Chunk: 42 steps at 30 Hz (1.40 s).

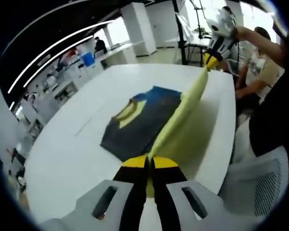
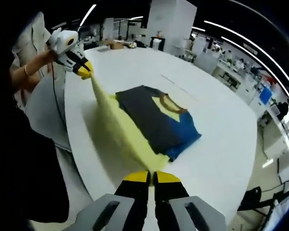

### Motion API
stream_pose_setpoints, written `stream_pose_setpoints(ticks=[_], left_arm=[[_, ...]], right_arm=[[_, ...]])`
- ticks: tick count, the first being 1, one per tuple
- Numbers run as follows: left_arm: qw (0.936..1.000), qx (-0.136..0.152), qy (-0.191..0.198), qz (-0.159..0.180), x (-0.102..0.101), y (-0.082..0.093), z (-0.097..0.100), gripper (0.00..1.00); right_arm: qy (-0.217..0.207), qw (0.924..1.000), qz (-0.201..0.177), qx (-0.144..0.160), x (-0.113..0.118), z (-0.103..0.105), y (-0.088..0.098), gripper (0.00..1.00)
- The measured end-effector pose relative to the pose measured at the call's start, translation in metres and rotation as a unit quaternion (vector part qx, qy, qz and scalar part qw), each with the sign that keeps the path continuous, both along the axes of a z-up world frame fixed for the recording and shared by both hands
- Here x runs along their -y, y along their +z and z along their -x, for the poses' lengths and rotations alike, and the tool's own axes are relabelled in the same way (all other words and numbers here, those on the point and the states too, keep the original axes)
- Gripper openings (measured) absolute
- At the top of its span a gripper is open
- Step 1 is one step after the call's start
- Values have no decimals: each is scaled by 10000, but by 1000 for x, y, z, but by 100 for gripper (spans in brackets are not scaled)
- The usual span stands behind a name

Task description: Fold the garment on the visible template until the final outline fits inside the template.

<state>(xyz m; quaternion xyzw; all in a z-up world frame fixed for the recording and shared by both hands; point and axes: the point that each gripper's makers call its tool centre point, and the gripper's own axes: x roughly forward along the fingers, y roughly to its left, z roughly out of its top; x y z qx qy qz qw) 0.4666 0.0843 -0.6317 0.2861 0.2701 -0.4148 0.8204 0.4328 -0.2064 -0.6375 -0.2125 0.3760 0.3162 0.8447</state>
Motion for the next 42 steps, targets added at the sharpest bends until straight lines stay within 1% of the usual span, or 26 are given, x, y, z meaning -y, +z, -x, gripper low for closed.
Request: stream_pose_setpoints(ticks=[3,5,6,7,10,12,14,17,20,22,25,28,29,32,33,34,35,36,37,38,39,42], left_arm=[[9999,120,95,19,2,5,-10,0],[9992,367,127,46,4,11,-19,0],[9990,429,118,57,6,13,-22,0],[9989,425,154,72,7,14,-25,0],[9979,554,338,69,8,18,-39,0],[9974,614,358,73,9,18,-45,0],[9967,724,358,72,11,20,-52,0],[9955,801,476,183,13,25,-63,0],[9938,957,550,160,13,31,-73,0],[9930,1022,585,134,14,35,-79,0],[9916,1120,631,145,16,38,-91,0],[9900,1201,708,211,17,41,-100,0],[9892,1270,712,187,17,41,-104,0],[9888,1302,710,137,19,41,-110,0],[9888,1232,791,287,21,42,-112,0],[9882,1054,892,664,26,44,-114,0],[9867,976,972,859,27,45,-117,0],[9865,997,939,899,26,46,-122,0],[9871,1046,920,784,25,45,-125,0],[9876,1165,911,524,22,42,-131,0],[9879,1177,902,453,22,39,-134,0],[9881,1145,893,499,28,35,-141,0]], right_arm=[[-148,9998,-64,77,2,-11,2,0],[-274,9995,-49,133,5,-19,3,0],[-308,9994,-19,166,6,-22,3,0],[-328,9992,27,227,7,-27,3,0],[-304,9986,117,405,7,-36,6,0],[-327,9981,206,481,8,-42,8,0],[-347,9968,396,609,12,-52,8,0],[-470,9958,366,691,13,-64,10,0],[-620,9935,323,898,15,-80,18,0],[-662,9925,312,982,15,-88,21,0],[-730,9911,332,1058,17,-98,23,0],[-905,9879,313,1218,20,-113,26,0],[-956,9875,288,1217,20,-116,25,0],[-1230,9853,186,1168,23,-122,22,0],[-1278,9845,239,1173,24,-124,20,0],[-1348,9833,289,1189,26,-126,18,0],[-1376,9824,320,1219,26,-128,17,0],[-1381,9822,328,1234,25,-130,17,0],[-1422,9813,316,1256,25,-133,17,0],[-1444,9808,303,1276,25,-135,17,0],[-1475,9801,250,1304,25,-138,18,0],[-1509,9795,209,1316,26,-146,17,0]])
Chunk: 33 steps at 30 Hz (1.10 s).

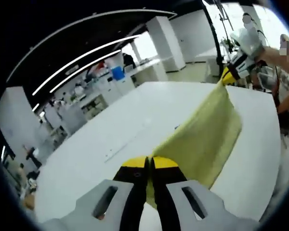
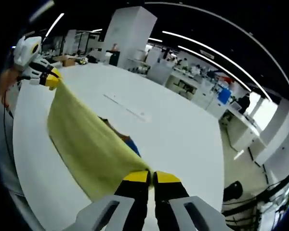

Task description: Fold the garment on the visible template until the final outline fits inside the template.

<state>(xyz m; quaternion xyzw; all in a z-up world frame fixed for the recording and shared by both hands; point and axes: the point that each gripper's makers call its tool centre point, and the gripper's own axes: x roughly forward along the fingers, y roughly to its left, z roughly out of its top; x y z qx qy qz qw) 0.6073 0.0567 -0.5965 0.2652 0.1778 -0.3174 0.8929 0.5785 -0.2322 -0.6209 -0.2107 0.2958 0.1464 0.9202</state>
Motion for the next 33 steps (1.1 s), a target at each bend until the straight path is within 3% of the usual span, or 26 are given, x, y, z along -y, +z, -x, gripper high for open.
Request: stream_pose_setpoints(ticks=[6,15,18,28,33], left_arm=[[9998,-28,166,-90,0,-10,-16,0],[9986,-390,245,-254,-3,-49,-37,0],[9977,-455,156,-478,-4,-63,-46,0],[9957,-773,278,-418,-7,-104,-71,0],[9948,-856,186,-520,-7,-121,-75,0]], right_arm=[[-105,9999,22,-76,4,-14,-15,0],[-22,9994,142,-312,2,-39,-45,0],[23,9992,132,-365,0,-47,-55,0],[228,9966,310,-729,-1,-70,-102,0],[219,9963,332,-765,1,-74,-113,0]])
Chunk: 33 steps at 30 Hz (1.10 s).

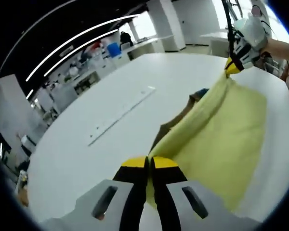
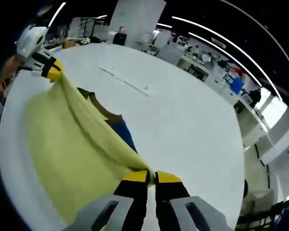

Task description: Fold the garment on the visible template until the final outline fits inside the template.

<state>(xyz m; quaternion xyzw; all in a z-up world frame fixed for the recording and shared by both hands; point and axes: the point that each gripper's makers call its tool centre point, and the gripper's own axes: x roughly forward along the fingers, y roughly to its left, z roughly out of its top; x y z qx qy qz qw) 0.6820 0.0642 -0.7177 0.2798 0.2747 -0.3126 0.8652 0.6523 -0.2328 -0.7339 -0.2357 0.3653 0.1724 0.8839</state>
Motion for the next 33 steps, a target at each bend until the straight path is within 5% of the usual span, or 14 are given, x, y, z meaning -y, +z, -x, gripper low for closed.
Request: stream_pose_setpoints(ticks=[11,19,28,33], left_arm=[[9980,-86,-349,-527,-5,-38,-6,1],[9994,-75,-194,-294,-17,-40,-14,6],[9988,-285,30,396,-24,-35,-11,12],[9992,-206,64,324,-30,-27,-5,17]], right_arm=[[214,9991,-95,-349,2,-7,-29,2],[218,9980,-486,-335,1,-14,-29,6],[388,9971,-548,-345,-4,-6,-21,10],[627,9957,-623,-276,-15,-2,-12,19]])
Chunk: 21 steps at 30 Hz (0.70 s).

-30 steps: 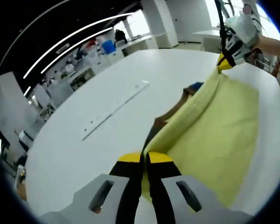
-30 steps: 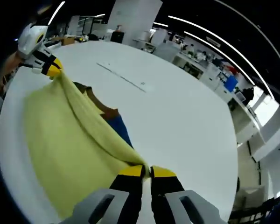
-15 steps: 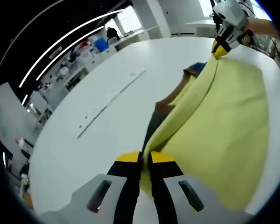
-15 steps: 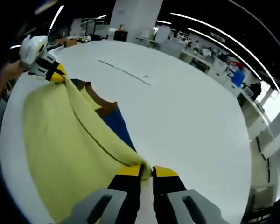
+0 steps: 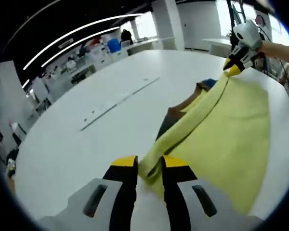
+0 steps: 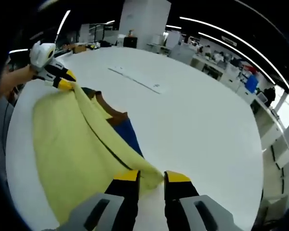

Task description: Fold the garment on the visible template until the final outline fits inside the template.

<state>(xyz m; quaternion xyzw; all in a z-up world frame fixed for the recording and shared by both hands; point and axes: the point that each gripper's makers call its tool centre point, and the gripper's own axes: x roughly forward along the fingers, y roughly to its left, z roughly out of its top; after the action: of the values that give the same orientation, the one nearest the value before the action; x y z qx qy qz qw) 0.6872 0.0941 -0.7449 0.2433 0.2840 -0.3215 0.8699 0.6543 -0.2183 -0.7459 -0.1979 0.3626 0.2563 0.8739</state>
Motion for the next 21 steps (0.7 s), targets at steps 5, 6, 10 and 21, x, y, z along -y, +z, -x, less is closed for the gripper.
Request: stream_pose_setpoints(ticks=[5,6,10,21], left_arm=[[9993,109,-235,-285,-2,-1,4,24],[9991,112,-267,-311,-3,-1,5,24],[9963,257,-495,-653,-5,-5,4,24],[9879,565,-738,-1243,-8,-16,-10,11]], right_arm=[[296,9990,313,-100,1,5,-6,26],[360,9985,396,-98,1,7,-7,27],[720,9940,816,-47,5,6,-14,28],[700,9947,753,28,9,-6,-20,23]])
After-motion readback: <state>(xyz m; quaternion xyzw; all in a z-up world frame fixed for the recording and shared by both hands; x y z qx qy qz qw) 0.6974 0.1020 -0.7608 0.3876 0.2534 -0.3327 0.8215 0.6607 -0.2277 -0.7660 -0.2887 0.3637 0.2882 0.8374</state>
